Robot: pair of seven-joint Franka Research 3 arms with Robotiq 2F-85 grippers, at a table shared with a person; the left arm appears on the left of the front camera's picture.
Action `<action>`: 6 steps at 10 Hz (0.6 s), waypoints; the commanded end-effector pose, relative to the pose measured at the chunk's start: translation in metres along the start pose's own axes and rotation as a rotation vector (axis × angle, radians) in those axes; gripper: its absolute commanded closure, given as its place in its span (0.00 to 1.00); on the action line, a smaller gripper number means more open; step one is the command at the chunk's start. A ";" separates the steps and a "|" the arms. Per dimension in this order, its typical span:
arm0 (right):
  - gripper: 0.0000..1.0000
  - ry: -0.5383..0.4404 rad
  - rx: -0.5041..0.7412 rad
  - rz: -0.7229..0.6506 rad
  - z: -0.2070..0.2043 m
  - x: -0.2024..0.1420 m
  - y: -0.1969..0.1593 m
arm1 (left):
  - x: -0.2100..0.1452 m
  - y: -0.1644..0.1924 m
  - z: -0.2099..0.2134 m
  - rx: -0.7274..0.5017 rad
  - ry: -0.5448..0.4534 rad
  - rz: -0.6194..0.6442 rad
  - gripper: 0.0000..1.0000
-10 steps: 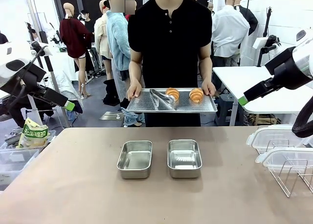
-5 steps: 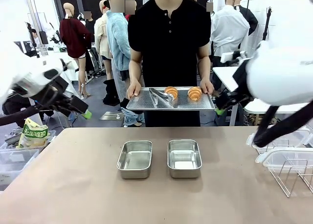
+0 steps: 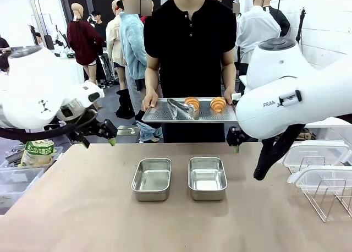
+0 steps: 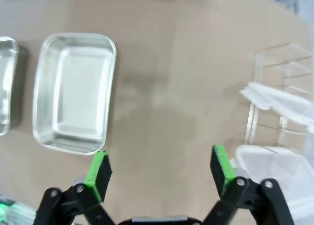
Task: Place the bread in airtight containers.
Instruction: Lift both Airtight Container.
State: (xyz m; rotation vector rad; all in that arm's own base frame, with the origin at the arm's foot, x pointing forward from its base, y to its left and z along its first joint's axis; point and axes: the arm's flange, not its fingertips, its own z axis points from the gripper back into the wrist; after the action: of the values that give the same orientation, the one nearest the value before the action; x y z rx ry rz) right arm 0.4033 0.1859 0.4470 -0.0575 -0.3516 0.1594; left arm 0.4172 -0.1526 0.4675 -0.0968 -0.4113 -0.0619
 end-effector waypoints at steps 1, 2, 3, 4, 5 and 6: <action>0.00 0.049 0.011 -0.028 -0.011 0.011 0.006 | 0.005 -0.016 -0.009 0.085 0.093 0.050 0.00; 0.00 0.048 0.008 -0.032 -0.012 0.011 0.002 | 0.006 -0.014 -0.009 0.115 0.097 0.085 0.00; 0.00 0.032 0.007 -0.007 -0.013 0.002 0.001 | 0.007 -0.003 0.008 0.142 0.068 0.117 0.00; 0.00 0.032 0.007 -0.007 -0.013 0.002 0.001 | -0.003 -0.007 -0.016 0.071 0.076 0.049 0.00; 0.00 0.032 0.007 -0.007 -0.013 0.002 0.001 | -0.003 -0.007 -0.016 0.071 0.076 0.049 0.00; 0.00 0.043 0.016 -0.011 -0.018 0.005 0.000 | 0.000 -0.004 -0.009 0.096 0.084 0.079 0.00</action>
State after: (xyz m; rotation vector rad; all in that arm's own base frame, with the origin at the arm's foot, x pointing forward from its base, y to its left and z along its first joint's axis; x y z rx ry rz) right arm 0.4129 0.1871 0.4347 -0.0397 -0.3131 0.1523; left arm 0.4199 -0.1600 0.4578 -0.0175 -0.3244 0.0245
